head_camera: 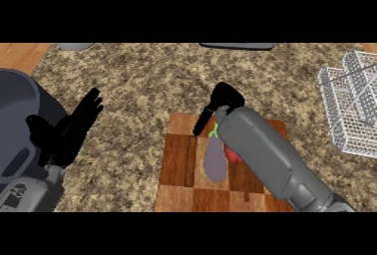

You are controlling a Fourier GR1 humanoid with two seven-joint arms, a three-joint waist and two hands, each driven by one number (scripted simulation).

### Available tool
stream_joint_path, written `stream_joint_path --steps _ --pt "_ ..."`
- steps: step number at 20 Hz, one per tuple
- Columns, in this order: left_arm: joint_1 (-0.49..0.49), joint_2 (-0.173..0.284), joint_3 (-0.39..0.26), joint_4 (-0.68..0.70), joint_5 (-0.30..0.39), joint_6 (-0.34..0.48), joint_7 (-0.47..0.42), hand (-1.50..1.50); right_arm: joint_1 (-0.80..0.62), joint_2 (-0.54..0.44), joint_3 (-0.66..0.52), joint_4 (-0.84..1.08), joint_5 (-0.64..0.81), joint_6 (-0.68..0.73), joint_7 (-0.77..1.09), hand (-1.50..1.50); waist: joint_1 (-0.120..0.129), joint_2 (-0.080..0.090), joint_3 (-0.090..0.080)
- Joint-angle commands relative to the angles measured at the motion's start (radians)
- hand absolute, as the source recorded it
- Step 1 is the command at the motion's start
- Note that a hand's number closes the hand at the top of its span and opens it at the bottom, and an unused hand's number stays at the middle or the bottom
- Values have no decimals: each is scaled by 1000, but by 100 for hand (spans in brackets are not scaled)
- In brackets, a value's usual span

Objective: Pick the eggplant from the cutting board and place it in the tiered basket

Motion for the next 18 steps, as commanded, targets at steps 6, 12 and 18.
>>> stream_joint_path --steps 6,12,18 --pt "-22 -25 1 11 -11 21 6 0 -240 70 -73 190 -280 360 324 -150 -13 6 4" --pt "20 -3 11 -20 -6 -1 6 0 -311 70 -1 340 -311 301 330 -150 -7 4 5" --pt "43 -10 6 -54 -8 3 17 0 -262 70 103 386 -397 308 331 -150 -5 -5 5"
